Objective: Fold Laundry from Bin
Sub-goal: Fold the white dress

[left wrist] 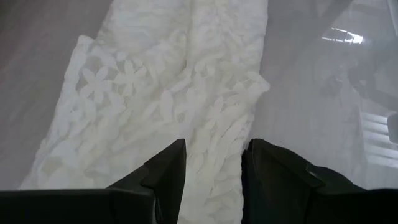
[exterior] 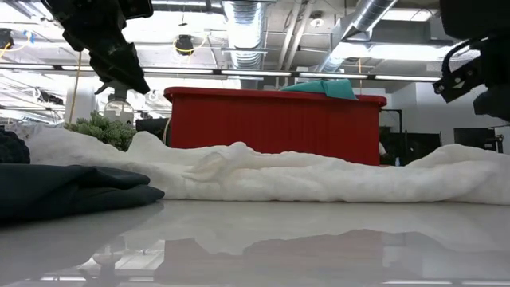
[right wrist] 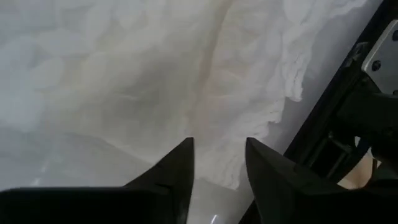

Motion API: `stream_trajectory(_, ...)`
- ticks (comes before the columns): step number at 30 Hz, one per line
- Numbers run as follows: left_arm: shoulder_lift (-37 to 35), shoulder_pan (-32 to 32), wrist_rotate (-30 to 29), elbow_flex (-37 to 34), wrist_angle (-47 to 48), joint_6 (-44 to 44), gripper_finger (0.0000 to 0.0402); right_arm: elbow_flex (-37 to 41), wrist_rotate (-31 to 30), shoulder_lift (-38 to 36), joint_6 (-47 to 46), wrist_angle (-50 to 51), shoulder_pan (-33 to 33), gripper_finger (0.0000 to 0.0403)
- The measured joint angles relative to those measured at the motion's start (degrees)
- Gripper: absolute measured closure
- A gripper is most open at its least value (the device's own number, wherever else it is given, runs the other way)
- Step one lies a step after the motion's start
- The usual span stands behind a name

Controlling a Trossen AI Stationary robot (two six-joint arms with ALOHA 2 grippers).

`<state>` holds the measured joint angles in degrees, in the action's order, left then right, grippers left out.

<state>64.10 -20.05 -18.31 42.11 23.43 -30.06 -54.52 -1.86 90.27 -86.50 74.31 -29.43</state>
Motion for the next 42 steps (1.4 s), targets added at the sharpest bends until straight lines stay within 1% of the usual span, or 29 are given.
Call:
stream_trajectory(3, 0.0, 0.0, 0.0, 0.0, 0.0, 0.1, 0.0228, 1.1, 0.6, 0.0, 0.1, -0.1, 0.2, 0.0292)
stream_trajectory(7, 0.0, 0.0, 0.0, 0.0, 0.0, 0.9, 0.0228, 1.3, 0.7, 0.0, 2.7, 0.7, 0.9, 0.0377)
stream_trajectory(8, 0.0, 0.0, 0.0, 0.0, 0.0, 1.1, 0.0228, 1.1, 0.7, 0.0, 3.6, 1.1, 1.2, 0.0385)
stream_trajectory(10, 0.0, 0.0, -0.1, 0.0, 0.0, 1.7, 0.0228, 0.0, 0.7, 0.0, 5.2, 3.1, 2.3, 0.0384)
stream_trajectory(12, 0.0, 0.0, -0.2, 0.0, 0.1, 1.9, 0.0228, -1.6, 0.7, 0.0, 6.7, 7.4, 3.9, 0.0381)
stream_trajectory(16, 0.0, 0.0, -0.2, 0.0, 0.1, 1.9, 0.0228, -4.5, -0.6, -0.1, 9.8, 15.2, 7.7, 0.0387)
stream_trajectory(18, 0.0, 0.0, -0.2, 0.0, 0.1, 1.9, 0.0228, -4.6, -1.1, -0.4, 11.6, 15.7, 10.1, 0.0387)
stream_trajectory(20, 0.0, 0.0, -0.2, 0.0, 0.1, 1.9, 0.0228, -4.2, -1.3, -0.4, 13.9, 15.1, 12.5, 0.0375)
stream_trajectory(25, 0.0, 0.0, 0.1, 0.0, 0.1, 1.2, 0.0228, -2.8, -3.0, -0.3, 15.1, 14.1, 18.6, 0.0316)
stream_trajectory(30, 0.0, 0.0, 1.4, 0.0, 0.2, 0.9, 0.0228, -2.6, -4.7, -0.3, 17.0, 14.0, 23.8, 0.0275)
stream_trajectory(35, 0.0, -1.2, 1.5, 0.0, 0.2, 1.4, 0.0228, -2.6, -8.9, -0.3, 17.7, 14.2, 28.4, 0.0234)
stream_trajectory(39, -0.4, -3.2, 1.7, 0.0, 0.3, 1.8, 0.0228, -2.6, -9.4, -0.3, 19.2, 14.5, 32.4, 0.0210)
stream_trajectory(42, -0.5, -5.2, 1.6, 0.0, 0.2, -0.9, 0.0228, -2.6, -10.6, -0.4, 19.5, 14.9, 33.9, 0.0202)
